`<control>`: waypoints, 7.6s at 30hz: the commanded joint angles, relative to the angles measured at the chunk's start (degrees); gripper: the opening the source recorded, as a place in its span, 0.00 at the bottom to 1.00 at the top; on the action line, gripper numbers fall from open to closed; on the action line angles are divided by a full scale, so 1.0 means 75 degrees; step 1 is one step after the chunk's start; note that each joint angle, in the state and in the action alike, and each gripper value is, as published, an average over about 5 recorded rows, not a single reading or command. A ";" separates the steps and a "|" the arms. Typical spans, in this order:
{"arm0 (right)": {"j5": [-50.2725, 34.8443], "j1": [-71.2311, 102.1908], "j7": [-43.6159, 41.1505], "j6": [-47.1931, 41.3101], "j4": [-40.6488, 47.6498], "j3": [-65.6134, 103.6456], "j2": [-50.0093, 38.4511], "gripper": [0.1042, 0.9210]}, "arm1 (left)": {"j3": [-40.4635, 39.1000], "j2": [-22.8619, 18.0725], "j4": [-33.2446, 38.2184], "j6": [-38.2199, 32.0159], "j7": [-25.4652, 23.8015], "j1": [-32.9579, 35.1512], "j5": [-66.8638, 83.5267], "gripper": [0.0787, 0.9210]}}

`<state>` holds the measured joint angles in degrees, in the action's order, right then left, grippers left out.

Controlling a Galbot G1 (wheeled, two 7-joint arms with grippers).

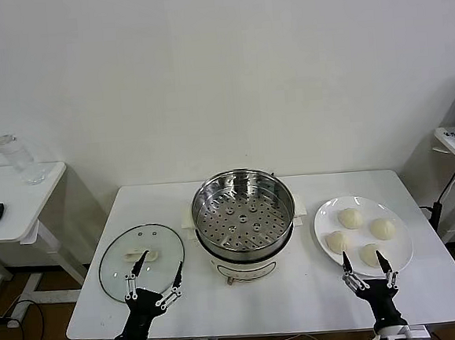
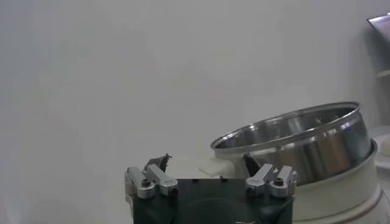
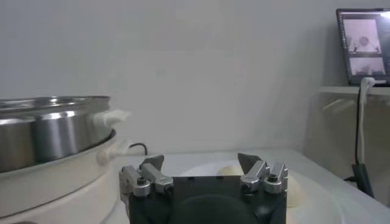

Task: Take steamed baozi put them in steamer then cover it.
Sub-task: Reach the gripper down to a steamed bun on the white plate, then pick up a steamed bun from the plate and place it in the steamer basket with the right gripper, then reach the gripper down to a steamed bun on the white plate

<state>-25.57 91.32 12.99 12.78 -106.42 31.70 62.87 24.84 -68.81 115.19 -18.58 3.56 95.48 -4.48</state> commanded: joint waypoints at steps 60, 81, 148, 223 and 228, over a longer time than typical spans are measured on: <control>0.5153 -1.2460 -1.0503 -0.0353 0.9586 -0.8855 -0.1588 0.88 | 0.0213 -0.0188 0.0044 -0.0306 0.0195 0.0087 -0.0157 0.88; 0.5737 -1.2298 -1.0395 -0.0116 1.0109 -0.8624 -0.1106 0.74 | 0.0272 -0.0197 0.0013 -0.0365 0.0225 0.0102 -0.0158 0.88; 0.7236 -1.4809 -1.0402 0.3303 0.6580 -1.2083 0.1723 0.73 | 0.0353 -0.0215 0.0147 -0.0643 0.0353 0.0090 -0.0183 0.88; 0.1563 -1.4015 -0.9586 -0.2127 0.6135 -1.3860 -0.2585 0.88 | 0.0371 -0.0172 0.0282 -0.0292 0.0498 0.0081 0.0137 0.88; 0.1636 -1.3940 -0.9612 -0.2119 0.6192 -1.3851 -0.2527 0.88 | 0.0400 -0.0165 0.0281 -0.0309 0.0495 0.0092 0.0136 0.88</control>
<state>-13.65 -14.20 -59.45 -2.89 -60.45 -72.68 43.38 27.82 -70.08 117.23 -20.87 7.34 96.14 -3.64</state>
